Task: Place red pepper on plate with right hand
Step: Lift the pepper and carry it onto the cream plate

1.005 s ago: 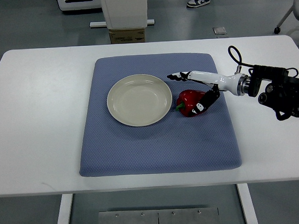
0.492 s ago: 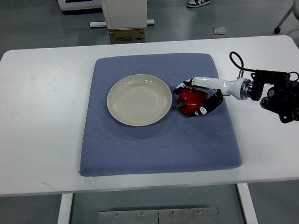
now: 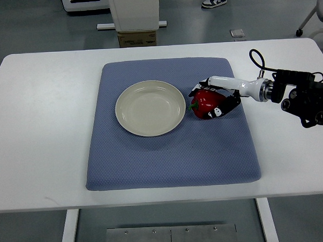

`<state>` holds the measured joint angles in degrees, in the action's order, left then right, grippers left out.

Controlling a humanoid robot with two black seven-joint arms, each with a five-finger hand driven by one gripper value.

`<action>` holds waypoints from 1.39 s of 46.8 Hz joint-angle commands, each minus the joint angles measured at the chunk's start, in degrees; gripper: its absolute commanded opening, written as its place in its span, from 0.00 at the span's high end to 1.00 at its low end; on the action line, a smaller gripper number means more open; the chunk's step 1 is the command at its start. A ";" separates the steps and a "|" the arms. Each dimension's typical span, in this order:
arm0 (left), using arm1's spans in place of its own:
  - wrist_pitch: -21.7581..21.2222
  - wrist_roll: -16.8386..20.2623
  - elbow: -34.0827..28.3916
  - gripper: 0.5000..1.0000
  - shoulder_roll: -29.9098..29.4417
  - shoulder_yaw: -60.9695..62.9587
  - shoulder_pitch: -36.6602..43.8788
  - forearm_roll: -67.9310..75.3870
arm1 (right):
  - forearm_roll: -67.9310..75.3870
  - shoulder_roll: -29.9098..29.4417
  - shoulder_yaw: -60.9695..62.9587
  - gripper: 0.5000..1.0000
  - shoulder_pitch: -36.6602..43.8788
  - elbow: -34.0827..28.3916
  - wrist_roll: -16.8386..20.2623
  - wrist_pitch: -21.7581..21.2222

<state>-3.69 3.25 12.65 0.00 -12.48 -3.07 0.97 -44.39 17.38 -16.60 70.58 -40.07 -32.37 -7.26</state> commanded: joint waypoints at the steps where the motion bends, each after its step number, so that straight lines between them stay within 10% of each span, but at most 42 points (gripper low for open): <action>1: 0.00 0.00 0.00 0.00 0.00 0.00 0.00 0.00 | 0.00 -0.07 2.27 1.00 0.52 -0.01 1.52 -0.21; 23: 0.00 0.00 0.00 0.00 0.00 0.00 0.00 0.00 | 1.76 -10.52 11.42 1.00 3.69 0.43 13.47 -0.48; 61: 0.00 0.00 0.00 0.00 0.00 0.00 0.00 0.00 | 2.20 -17.38 15.46 1.00 -0.97 0.52 22.97 3.13; 65: 0.00 0.00 0.00 0.00 0.00 0.00 0.00 0.00 | 2.20 -17.38 16.16 0.80 -1.67 0.52 23.14 3.30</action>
<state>-3.69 3.26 12.65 0.00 -12.48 -3.08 0.97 -42.19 0.00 -0.90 69.32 -39.54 -9.30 -4.05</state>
